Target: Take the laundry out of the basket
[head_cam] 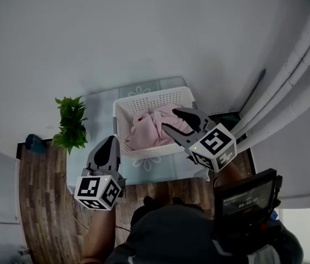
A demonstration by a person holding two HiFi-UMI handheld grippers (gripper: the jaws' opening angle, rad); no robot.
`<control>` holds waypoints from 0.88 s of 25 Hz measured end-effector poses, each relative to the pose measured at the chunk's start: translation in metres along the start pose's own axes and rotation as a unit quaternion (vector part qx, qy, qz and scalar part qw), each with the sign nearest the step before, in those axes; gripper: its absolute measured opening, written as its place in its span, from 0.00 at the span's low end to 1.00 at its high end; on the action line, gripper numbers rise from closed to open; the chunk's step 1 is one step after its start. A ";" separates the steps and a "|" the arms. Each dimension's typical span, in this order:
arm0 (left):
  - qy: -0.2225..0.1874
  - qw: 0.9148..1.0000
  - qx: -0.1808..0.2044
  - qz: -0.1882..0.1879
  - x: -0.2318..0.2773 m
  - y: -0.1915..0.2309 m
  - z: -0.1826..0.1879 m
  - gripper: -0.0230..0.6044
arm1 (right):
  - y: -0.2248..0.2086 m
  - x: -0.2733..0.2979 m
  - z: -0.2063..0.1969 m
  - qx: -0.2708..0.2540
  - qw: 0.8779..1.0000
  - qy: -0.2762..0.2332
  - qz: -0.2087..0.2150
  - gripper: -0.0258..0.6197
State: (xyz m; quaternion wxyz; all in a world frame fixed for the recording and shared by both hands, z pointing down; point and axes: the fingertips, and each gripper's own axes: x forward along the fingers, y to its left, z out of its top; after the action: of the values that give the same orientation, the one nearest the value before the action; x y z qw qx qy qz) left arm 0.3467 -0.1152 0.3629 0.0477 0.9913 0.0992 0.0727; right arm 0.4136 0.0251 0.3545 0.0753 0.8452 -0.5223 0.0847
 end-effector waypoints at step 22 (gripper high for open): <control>0.030 0.999 -0.020 0.018 0.064 0.082 -0.007 0.05 | -0.009 0.130 -0.111 -0.100 0.949 0.220 0.204 0.79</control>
State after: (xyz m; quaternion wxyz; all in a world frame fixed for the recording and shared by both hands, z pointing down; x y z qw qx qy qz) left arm 0.4235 -0.1814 0.3874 0.0629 0.9891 0.0810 0.1055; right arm 0.4716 -0.0597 0.4908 0.2535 0.6691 -0.6598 0.2296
